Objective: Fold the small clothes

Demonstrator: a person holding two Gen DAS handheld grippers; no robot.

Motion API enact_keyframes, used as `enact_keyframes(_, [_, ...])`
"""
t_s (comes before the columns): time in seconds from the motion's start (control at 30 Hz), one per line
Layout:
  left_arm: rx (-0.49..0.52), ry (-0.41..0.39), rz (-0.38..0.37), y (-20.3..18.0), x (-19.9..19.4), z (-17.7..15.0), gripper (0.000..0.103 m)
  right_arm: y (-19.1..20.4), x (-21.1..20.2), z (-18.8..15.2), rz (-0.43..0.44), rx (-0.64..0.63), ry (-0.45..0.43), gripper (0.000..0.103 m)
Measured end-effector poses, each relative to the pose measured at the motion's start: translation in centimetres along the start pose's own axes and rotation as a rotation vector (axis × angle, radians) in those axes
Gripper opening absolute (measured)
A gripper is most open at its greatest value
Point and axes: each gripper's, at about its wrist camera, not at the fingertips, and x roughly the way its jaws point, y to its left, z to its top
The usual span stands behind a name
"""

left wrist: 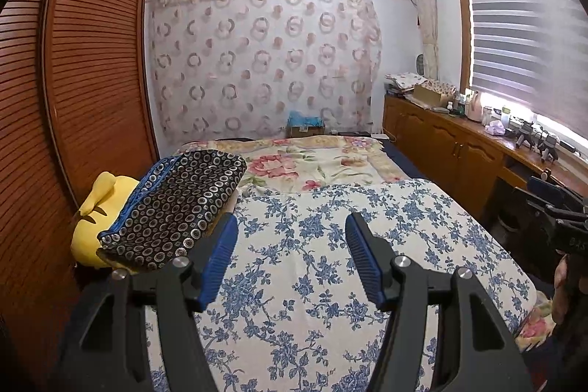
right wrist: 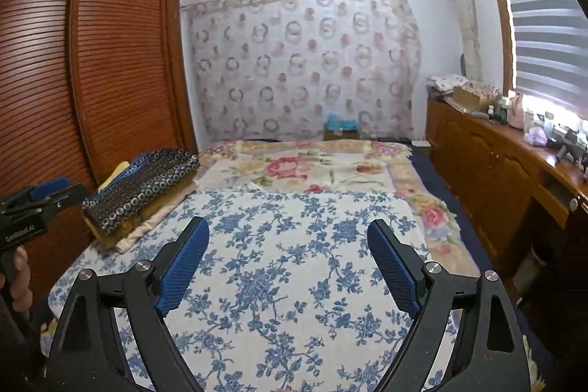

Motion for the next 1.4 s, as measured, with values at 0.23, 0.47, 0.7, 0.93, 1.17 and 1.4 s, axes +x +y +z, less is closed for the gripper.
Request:
enact_keyframes(0.23, [0.002,0.001,-0.004,-0.11,-0.16,-0.11,0.061,0.14,-0.35,0.00,-0.022,-0.005,-0.017,0.090])
enact_keyframes(0.47, [0.004,0.003,-0.004,-0.22,-0.32,-0.16,0.061,0.25,-0.44,0.09,-0.023,-0.006,-0.019,0.090])
enact_keyframes(0.7, [0.003,0.002,-0.005,-0.21,-0.28,-0.20,0.061,0.22,-0.51,0.15,-0.023,-0.006,-0.021,0.090])
enact_keyframes(0.93, [0.003,0.001,-0.003,-0.22,-0.27,-0.22,0.061,0.29,-0.47,0.10,-0.025,-0.008,-0.023,0.090])
enact_keyframes(1.17, [0.004,0.002,-0.004,-0.19,-0.26,-0.26,0.061,0.33,-0.41,-0.01,-0.024,-0.008,-0.021,0.090])
enact_keyframes(1.4, [0.004,0.001,-0.004,-0.23,-0.31,-0.30,0.061,0.29,-0.50,0.06,-0.024,-0.009,-0.022,0.090])
